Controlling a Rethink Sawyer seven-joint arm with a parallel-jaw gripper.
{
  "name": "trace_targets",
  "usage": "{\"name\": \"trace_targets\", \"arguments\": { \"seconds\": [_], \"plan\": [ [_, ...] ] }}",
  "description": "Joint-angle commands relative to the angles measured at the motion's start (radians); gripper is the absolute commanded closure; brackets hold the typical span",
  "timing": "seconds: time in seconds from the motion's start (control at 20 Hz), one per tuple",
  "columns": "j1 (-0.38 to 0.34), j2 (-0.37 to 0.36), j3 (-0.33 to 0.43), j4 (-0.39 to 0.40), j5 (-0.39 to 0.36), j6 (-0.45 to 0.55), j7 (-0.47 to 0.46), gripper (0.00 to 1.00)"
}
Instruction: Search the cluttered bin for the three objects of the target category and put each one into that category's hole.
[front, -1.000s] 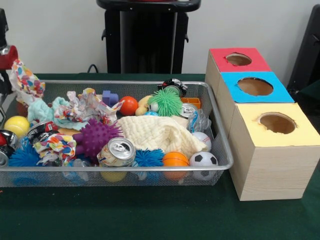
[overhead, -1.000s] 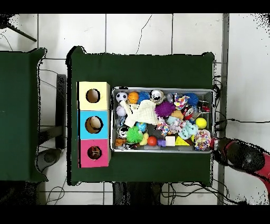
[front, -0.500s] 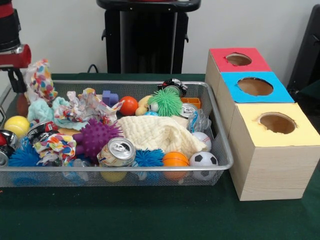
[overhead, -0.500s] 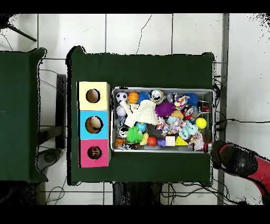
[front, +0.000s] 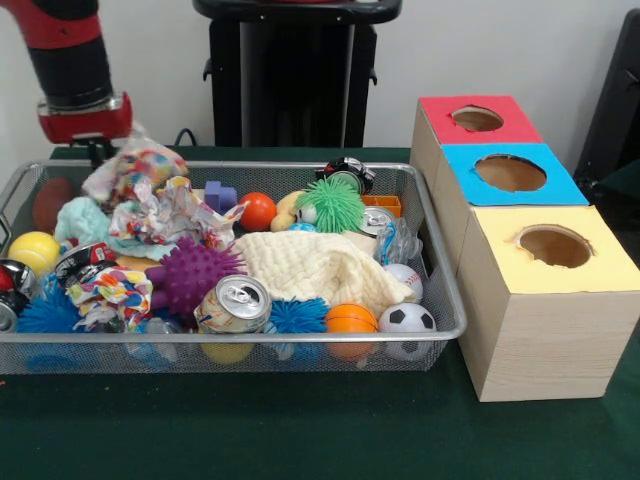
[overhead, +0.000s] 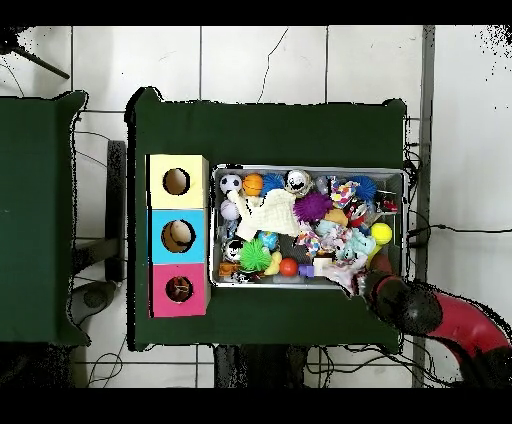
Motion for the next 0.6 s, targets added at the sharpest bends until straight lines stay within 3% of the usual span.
{"name": "trace_targets", "arguments": {
  "seconds": [0.05,0.4,0.6],
  "plan": [
    [0.147,-0.036,-0.082,0.135,0.054,-0.105,0.31,1.0],
    [0.273,-0.03,-0.149,0.145,0.141,-0.174,0.36,1.0],
    [0.239,0.007,-0.112,0.051,0.169,-0.08,0.226,1.0]
  ]
}}
